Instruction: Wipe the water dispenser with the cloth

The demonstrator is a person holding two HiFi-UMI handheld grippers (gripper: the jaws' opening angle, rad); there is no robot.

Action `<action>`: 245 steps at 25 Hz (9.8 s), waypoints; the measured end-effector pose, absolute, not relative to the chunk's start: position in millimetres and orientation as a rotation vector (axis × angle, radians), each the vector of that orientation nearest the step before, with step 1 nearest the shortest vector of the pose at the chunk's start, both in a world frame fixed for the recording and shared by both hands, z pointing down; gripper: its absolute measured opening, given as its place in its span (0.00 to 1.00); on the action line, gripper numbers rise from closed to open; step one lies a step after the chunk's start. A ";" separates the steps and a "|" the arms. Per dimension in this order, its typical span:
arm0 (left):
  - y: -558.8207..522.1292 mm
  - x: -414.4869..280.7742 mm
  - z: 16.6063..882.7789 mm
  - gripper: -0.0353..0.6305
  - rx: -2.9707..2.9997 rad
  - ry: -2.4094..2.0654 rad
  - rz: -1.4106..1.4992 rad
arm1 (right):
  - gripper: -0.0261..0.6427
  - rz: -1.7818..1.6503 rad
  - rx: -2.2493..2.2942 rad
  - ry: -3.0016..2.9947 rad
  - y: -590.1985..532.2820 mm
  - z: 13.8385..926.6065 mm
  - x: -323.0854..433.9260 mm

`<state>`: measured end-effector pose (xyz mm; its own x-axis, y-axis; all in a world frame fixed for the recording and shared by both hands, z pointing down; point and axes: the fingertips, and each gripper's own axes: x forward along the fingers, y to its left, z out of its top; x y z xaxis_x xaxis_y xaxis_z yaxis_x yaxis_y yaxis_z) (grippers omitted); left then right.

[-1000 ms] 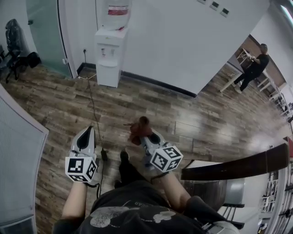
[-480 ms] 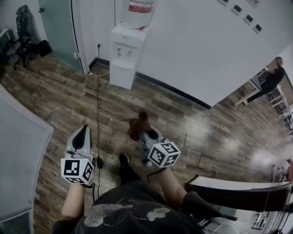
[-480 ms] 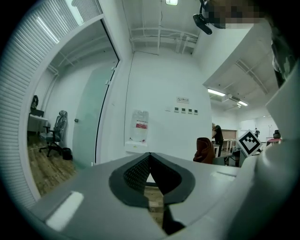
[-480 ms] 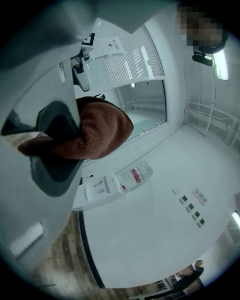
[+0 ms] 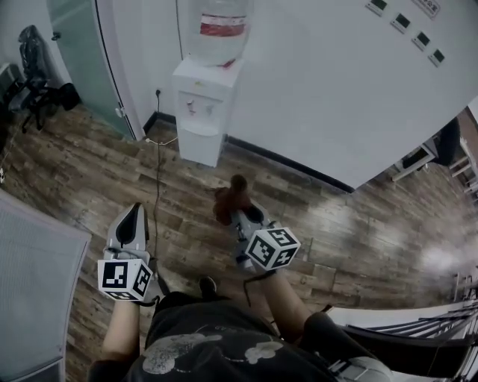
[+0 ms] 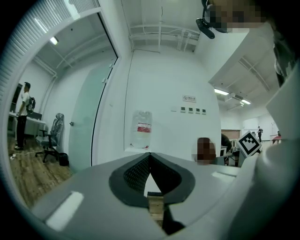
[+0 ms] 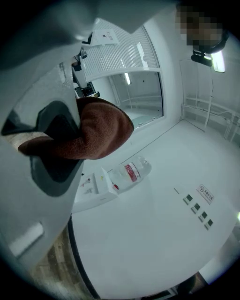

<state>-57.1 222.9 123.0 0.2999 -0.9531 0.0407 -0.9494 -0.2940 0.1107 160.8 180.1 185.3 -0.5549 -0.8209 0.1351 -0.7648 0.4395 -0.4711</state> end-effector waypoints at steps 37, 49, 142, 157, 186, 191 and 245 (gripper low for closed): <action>-110.2 -106.3 184.9 0.08 2.541 -1.331 0.025 | 0.13 -0.861 -1.732 2.410 -106.3 229.5 55.0; -232.3 -98.6 210.8 0.08 2.473 -1.409 0.096 | 0.13 -0.951 -1.526 2.585 -254.4 265.9 7.3; -355.2 -99.3 580.7 0.08 2.540 -1.359 0.110 | 0.13 -0.685 -1.932 2.180 -337.9 631.0 201.7; -391.4 -104.2 746.4 0.08 2.655 -1.348 0.011 | 0.13 -0.475 -1.891 2.196 -337.5 772.6 199.7; -394.9 -96.9 718.7 0.08 2.749 -1.302 -0.041 | 0.13 -0.360 -2.222 2.094 -331.3 732.2 185.8; -386.6 -93.3 708.2 0.08 2.791 -1.294 -0.039 | 0.13 -0.518 -2.093 2.241 -346.4 750.4 124.0; -379.6 -147.4 817.4 0.08 2.634 -1.357 0.156 | 0.13 -0.497 -1.658 2.950 -391.4 903.4 -57.9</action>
<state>-147.4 -379.6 817.4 0.5794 -0.7968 0.1718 -0.8150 -0.5696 0.1065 -57.9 -391.4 903.4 -0.5005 -0.7800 0.3755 -0.8600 0.4978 -0.1123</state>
